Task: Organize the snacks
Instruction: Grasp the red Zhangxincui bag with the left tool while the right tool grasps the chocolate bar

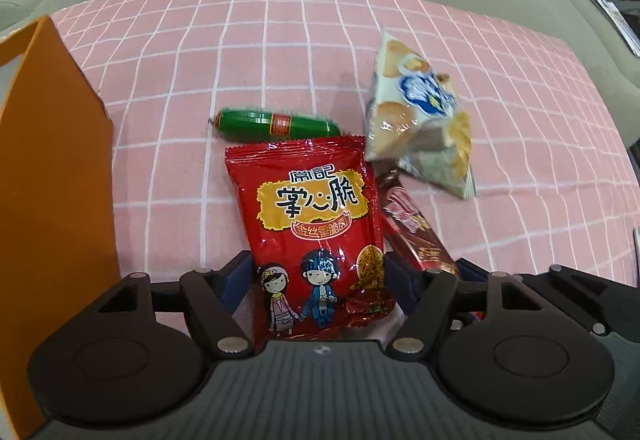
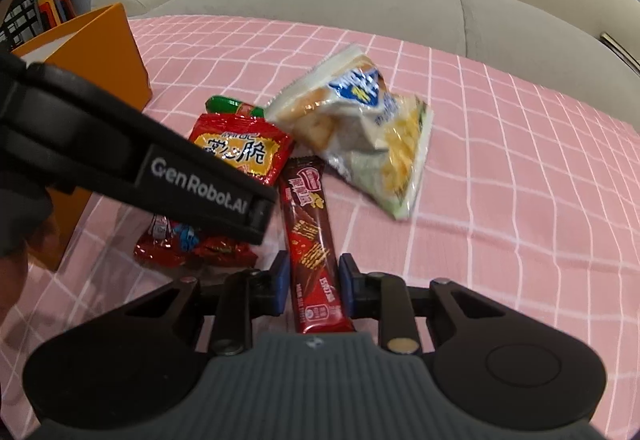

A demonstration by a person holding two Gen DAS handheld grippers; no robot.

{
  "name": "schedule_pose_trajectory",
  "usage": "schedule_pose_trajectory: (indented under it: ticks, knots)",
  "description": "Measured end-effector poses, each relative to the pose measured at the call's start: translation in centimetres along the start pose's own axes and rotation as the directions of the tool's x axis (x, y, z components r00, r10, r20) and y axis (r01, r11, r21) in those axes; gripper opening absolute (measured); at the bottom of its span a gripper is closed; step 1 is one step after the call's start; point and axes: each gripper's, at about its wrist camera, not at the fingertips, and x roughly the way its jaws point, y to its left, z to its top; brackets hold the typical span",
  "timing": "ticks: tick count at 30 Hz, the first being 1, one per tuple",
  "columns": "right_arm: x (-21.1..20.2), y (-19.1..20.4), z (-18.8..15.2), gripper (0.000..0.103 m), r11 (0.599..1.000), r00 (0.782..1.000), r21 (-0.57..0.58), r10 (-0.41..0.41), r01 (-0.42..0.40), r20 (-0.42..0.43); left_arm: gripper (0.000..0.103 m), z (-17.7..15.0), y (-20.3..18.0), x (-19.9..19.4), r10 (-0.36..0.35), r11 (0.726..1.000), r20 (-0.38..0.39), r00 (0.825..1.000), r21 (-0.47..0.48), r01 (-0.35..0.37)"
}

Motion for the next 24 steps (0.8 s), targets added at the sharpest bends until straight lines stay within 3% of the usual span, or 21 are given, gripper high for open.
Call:
schedule_pose_trajectory:
  ticks: [14,21,24]
  knots:
    - [-6.2,1.8,-6.7,0.022,0.961,0.990,0.255,-0.075,0.104,-0.123,0.080,-8.1,-0.4,-3.7,0.015,0.987,-0.113,0.994,0.159,0.003]
    - [-7.6,2.5,-8.1,0.023,0.964,0.987,0.258,-0.020,0.062,-0.162,0.082,-10.8,1.1,-5.1,-0.007,0.987,-0.174,0.985,0.155,0.034]
    - [-7.8,2.5,-8.1,0.032,0.968,0.988,0.247,-0.002,0.040,-0.153,0.086,-11.3,1.7,-5.3,-0.014,0.985,-0.162,0.987,0.168,0.041]
